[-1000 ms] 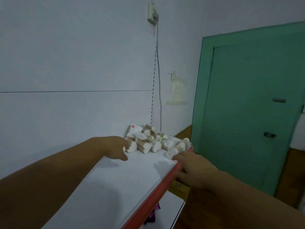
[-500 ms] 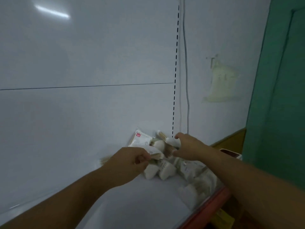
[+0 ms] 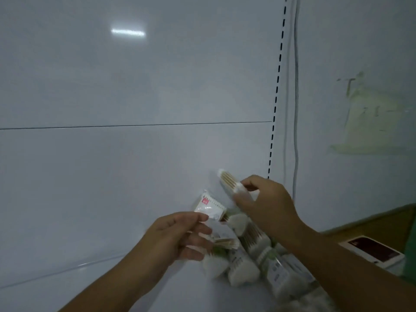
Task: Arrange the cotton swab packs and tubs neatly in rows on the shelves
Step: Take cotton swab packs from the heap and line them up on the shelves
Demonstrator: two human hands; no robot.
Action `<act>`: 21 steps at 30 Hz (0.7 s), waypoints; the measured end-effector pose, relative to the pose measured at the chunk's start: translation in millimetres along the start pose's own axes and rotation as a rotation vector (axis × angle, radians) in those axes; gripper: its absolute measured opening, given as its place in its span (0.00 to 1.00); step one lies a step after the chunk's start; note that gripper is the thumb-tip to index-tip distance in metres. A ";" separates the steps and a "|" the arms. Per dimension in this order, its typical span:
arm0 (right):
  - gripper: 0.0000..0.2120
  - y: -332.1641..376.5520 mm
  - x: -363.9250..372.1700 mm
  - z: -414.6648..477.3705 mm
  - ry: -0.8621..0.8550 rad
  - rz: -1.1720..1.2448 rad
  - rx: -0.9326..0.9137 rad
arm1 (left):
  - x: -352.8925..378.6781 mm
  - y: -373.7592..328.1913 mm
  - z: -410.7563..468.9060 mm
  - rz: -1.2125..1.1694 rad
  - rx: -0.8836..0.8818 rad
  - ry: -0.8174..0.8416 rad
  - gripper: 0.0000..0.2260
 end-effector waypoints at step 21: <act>0.33 8.3 63.2 -37.5 0.598 -0.341 -0.043 | -80.8 35.5 9.5 -0.395 -0.085 -0.198 0.22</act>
Point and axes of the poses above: each hand's wrist, its own z-axis towards the middle knuckle, its own x-axis out of the palm, y = z × x, the point moved 6 cm from there along z, towards the middle knuckle, and after that the axes turned 7 degrees about x, right-handed, at the moved point
